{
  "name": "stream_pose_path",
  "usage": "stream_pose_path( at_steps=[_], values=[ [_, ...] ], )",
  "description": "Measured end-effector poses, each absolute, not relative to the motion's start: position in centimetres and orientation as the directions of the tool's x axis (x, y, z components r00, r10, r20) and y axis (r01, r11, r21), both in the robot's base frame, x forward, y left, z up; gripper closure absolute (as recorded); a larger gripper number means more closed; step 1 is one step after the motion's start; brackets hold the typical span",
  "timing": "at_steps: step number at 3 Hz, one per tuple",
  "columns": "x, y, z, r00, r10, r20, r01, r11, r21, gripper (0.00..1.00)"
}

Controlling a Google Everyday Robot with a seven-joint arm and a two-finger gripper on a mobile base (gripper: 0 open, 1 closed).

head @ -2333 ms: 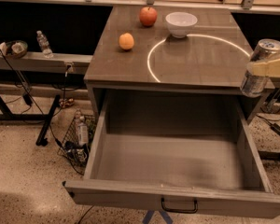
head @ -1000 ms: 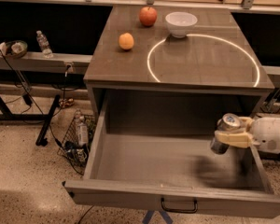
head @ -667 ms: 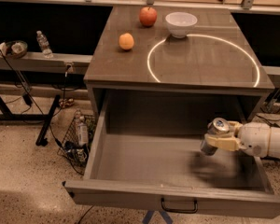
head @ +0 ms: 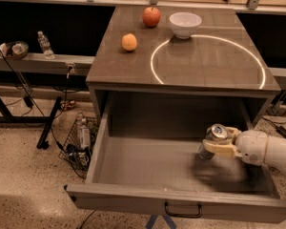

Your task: Place redbull can into top drawer

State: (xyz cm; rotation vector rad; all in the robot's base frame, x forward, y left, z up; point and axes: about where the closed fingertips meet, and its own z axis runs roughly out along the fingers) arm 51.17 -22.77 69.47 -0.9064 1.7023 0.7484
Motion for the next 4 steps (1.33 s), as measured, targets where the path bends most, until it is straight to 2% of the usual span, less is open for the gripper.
stream_pose_path(
  at_steps=[2, 3, 4],
  values=[
    [50.2, -21.9, 68.5, -0.188, -0.233, -0.954, -0.843, 0.537, 0.035, 0.04],
    [49.4, -22.1, 68.3, -0.195, -0.242, -0.951, -0.836, 0.547, 0.032, 0.00],
    [49.0, -23.6, 69.2, -0.209, -0.271, -0.939, -0.815, 0.579, 0.015, 0.00]
  ],
)
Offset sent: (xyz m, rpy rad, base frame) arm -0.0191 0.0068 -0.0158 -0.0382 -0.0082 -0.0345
